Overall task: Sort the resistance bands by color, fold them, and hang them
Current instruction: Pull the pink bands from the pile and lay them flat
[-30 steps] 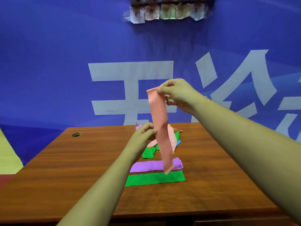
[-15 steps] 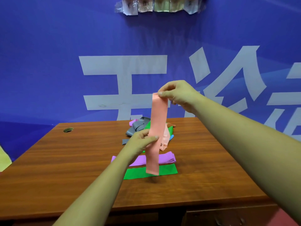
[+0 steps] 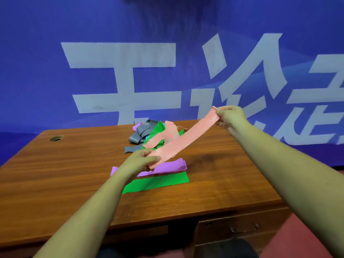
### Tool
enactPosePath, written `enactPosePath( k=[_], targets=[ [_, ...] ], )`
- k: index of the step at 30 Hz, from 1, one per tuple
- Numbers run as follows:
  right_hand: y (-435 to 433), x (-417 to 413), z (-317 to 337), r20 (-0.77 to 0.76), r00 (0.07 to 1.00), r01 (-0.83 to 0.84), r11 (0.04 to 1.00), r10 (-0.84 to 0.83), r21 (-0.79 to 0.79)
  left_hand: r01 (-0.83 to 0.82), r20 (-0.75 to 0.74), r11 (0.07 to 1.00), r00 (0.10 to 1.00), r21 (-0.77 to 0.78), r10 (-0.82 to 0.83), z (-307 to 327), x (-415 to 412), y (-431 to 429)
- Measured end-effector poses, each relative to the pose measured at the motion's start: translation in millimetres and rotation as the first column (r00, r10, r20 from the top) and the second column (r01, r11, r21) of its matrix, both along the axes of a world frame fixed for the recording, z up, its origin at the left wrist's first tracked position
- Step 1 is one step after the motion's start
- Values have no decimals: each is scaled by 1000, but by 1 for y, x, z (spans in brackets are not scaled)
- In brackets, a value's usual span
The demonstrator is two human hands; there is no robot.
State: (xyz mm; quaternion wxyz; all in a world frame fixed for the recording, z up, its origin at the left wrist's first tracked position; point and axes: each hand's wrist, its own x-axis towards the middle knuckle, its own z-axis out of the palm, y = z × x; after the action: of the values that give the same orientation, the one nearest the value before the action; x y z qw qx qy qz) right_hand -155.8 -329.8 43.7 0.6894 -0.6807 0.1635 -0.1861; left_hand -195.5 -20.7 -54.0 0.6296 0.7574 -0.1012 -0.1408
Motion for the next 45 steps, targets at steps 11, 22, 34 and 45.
enactPosePath(
  k=[11,22,34,45],
  targets=[
    [-93,-35,-109,-256,949,150,978,-184,-146,-176,105,954,982,242,155,-34,26,-63],
    [-167,-31,-153,-234,922,153,846,-308,-510,-178,401,856,915,485,-37,-61,41,-146],
    [-186,-33,-208,-187,925,13,522,-329,-853,-390,600,567,761,726,-245,-103,55,-173],
    [-45,32,-160,-303,941,-338,510,154,-791,-513,581,513,813,688,34,-79,113,-116]
  ],
)
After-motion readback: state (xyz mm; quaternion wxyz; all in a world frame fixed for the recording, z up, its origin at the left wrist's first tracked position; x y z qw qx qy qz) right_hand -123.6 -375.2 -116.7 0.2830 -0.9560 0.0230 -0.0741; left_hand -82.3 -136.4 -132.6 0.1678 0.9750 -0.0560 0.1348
